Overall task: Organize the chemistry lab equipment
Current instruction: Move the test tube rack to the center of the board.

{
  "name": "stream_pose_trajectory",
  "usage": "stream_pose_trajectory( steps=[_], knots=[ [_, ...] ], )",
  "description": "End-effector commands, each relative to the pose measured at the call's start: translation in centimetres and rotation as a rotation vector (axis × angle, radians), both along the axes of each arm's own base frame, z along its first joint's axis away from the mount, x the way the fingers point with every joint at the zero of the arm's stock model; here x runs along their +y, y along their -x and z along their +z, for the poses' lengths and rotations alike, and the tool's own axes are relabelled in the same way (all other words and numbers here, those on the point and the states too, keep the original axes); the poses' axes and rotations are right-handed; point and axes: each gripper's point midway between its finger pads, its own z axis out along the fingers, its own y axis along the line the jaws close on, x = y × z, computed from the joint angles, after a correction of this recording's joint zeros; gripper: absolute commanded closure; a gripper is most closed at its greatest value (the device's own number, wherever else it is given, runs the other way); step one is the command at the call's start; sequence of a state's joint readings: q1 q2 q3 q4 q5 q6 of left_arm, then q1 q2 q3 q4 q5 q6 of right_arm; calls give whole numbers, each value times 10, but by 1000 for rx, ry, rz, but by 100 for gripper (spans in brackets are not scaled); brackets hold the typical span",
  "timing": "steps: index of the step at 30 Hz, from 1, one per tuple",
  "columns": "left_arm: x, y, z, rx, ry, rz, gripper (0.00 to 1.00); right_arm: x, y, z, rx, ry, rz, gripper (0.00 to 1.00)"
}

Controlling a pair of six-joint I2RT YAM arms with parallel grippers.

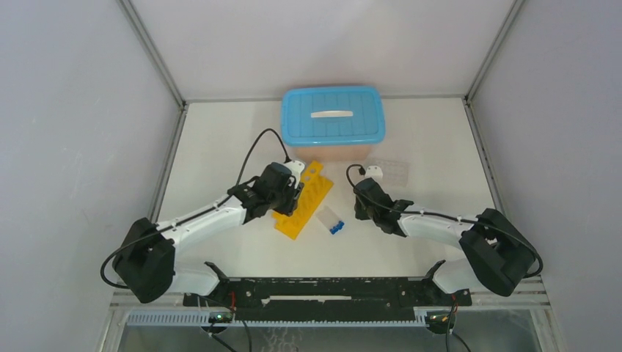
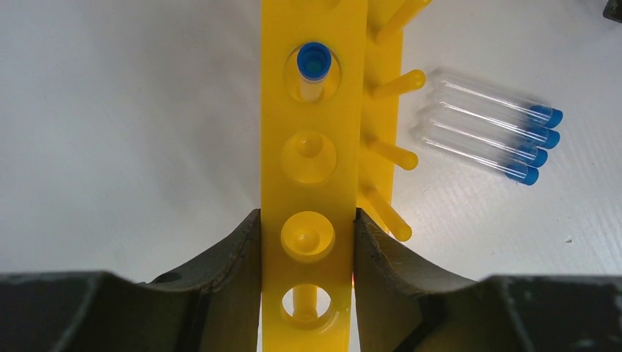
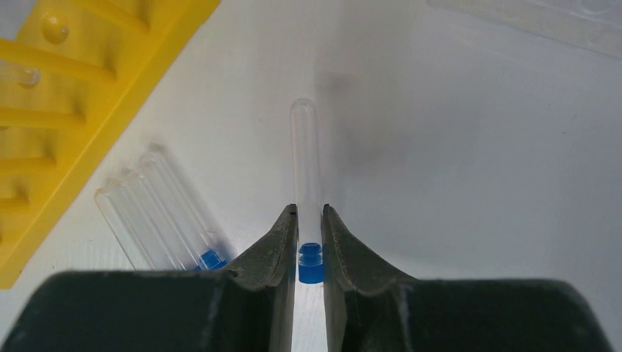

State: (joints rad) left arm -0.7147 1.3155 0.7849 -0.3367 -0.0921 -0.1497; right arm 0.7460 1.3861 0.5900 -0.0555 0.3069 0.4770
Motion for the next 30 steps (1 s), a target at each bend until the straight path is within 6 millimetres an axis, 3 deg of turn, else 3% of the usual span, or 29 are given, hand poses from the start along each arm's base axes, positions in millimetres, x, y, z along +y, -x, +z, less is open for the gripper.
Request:
stream_pose_trajectory(
  steps=[1,30],
  knots=[
    [-4,19,-16,108,-59,-106,82,-2,-6,15,-43,-21,-3,77],
    [-31,-7,-13,126,-113,-231,81,-14,-7,29,-51,-29,1,77]
  ],
)
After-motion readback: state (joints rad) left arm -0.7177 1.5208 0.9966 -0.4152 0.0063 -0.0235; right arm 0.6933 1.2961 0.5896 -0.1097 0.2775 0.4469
